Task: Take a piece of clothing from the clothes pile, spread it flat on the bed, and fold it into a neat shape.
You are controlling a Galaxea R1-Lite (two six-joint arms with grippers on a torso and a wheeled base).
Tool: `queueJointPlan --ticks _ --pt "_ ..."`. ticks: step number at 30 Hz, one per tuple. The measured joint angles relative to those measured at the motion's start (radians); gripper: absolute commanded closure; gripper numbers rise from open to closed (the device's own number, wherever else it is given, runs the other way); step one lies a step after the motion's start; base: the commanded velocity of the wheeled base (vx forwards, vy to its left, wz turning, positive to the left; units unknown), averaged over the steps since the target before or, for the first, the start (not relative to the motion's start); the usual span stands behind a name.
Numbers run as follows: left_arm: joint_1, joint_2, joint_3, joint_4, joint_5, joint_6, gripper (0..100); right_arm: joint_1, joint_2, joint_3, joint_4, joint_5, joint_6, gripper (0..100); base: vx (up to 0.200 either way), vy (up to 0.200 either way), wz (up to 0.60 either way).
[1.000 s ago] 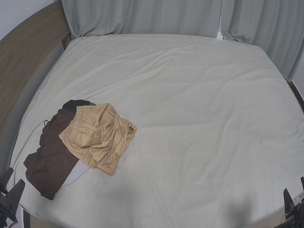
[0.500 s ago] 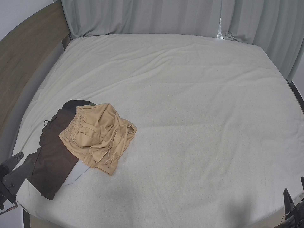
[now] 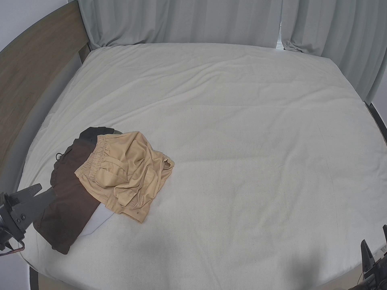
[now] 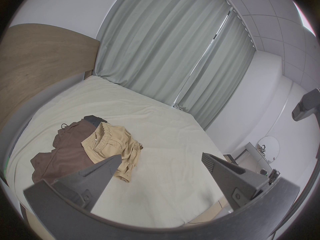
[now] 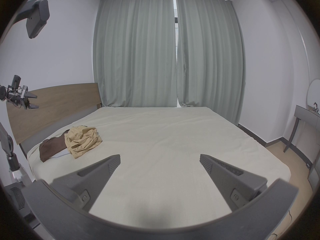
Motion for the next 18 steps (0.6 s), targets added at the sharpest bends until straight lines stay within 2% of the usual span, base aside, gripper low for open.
queueJointPlan --ticks 12,18 --pt "0.194 0.163 -0.017 -0.138 -0.231 0.030 0 0.000 0.000 0.000 0.000 0.000 0.000 0 0.000 0.000 0.00" --pt "0.226 0.256 -0.023 -0.175 -0.251 0.036 0 0.000 0.000 0.000 0.000 0.000 0.000 0 0.000 0.000 0.00"
